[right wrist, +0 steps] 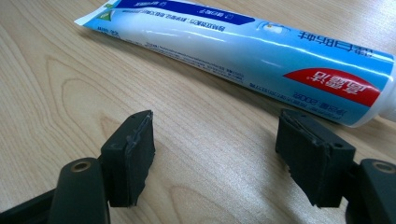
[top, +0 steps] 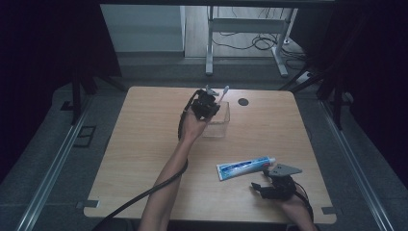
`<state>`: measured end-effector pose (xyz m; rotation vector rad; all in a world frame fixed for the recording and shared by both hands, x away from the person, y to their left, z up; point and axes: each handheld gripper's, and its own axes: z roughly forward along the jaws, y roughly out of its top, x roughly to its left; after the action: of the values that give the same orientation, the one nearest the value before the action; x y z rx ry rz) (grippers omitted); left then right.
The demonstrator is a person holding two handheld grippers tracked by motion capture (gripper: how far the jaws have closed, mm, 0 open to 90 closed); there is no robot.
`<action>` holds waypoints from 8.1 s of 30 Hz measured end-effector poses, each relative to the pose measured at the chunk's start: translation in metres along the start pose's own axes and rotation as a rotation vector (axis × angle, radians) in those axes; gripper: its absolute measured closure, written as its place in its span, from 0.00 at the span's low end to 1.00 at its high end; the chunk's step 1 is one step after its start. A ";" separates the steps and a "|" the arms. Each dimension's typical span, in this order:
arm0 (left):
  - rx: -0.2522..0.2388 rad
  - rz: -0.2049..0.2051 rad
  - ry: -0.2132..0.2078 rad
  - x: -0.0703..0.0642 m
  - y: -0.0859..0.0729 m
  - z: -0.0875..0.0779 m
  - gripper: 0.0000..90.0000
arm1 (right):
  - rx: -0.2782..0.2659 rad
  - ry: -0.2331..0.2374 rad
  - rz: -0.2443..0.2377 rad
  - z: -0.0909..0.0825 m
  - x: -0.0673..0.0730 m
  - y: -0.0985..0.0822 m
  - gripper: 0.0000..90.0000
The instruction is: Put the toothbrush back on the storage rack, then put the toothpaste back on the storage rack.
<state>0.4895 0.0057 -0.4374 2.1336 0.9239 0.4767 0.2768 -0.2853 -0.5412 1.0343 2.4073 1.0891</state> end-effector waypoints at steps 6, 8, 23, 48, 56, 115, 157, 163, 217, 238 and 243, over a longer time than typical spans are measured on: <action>0.011 0.003 -0.006 -0.002 -0.004 0.004 0.88 | 0.000 0.000 -0.001 0.000 0.000 0.000 0.31; 0.015 0.004 -0.004 -0.003 -0.005 0.005 0.88 | 0.000 0.000 -0.001 0.000 0.000 0.000 0.31; 0.054 0.048 0.014 -0.009 -0.009 0.014 0.88 | 0.000 0.000 -0.003 0.000 0.000 0.000 0.31; 0.132 0.063 0.031 -0.012 -0.010 0.020 0.87 | 0.000 -0.001 -0.003 0.000 0.000 0.000 0.31; 0.123 0.053 0.028 -0.012 -0.010 0.020 0.76 | 0.000 0.000 -0.002 0.000 0.000 0.000 0.31; 0.001 -0.014 -0.125 -0.023 -0.011 -0.039 0.15 | 0.002 -0.006 -0.008 0.000 0.001 0.000 0.30; -0.043 -0.029 -0.160 -0.020 -0.072 -0.082 0.14 | 0.004 -0.008 -0.009 0.000 0.001 0.000 0.30; -0.038 -0.024 -0.165 -0.023 -0.082 -0.084 0.14 | 0.003 -0.009 -0.010 0.000 0.001 0.000 0.30; 0.072 0.021 -0.084 -0.052 -0.204 -0.079 0.14 | 0.004 -0.012 -0.005 0.000 0.002 0.000 0.30; 0.101 0.008 -0.101 -0.050 -0.205 -0.079 0.15 | 0.049 0.012 0.062 0.000 0.000 0.005 0.17; 0.101 0.008 -0.098 -0.051 -0.205 -0.079 0.15 | 0.080 0.033 0.112 -0.007 -0.001 0.008 0.17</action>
<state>0.3150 0.1007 -0.5437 2.2312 0.9016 0.3326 0.2776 -0.2868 -0.5307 1.2001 2.4631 1.0607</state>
